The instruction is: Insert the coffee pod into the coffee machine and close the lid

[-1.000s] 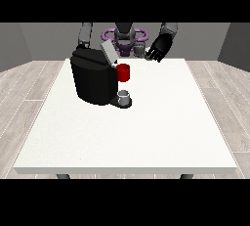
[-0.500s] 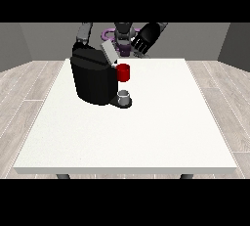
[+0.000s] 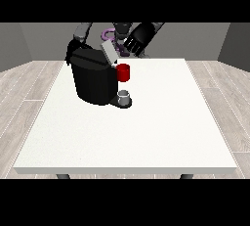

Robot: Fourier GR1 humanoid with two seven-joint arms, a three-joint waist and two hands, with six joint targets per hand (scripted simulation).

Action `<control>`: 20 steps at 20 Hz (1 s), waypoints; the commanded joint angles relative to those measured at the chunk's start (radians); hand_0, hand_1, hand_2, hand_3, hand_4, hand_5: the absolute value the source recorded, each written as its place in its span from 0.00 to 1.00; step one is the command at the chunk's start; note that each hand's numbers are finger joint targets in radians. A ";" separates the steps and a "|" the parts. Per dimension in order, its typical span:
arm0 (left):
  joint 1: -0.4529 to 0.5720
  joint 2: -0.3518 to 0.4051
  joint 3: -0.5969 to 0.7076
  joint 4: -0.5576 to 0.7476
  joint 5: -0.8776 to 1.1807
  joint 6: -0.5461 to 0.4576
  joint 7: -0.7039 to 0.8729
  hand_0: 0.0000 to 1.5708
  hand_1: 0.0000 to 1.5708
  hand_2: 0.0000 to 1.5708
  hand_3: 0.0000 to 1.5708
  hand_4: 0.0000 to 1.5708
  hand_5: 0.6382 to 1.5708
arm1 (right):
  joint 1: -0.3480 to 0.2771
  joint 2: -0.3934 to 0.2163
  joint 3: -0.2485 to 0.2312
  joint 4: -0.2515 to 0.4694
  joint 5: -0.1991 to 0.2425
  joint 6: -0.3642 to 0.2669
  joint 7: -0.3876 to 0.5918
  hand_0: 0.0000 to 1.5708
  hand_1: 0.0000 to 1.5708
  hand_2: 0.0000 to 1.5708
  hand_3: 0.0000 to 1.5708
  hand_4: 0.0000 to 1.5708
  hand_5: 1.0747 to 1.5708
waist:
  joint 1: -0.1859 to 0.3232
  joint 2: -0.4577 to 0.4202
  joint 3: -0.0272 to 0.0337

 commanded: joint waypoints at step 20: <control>-0.073 0.018 0.006 0.069 -0.025 0.012 -0.046 0.76 0.76 0.78 0.76 0.28 1.00 | -0.054 -0.040 -0.065 -0.020 -0.017 0.002 0.003 0.00 0.00 0.00 0.00 0.12 1.00 | -0.016 0.120 0.0000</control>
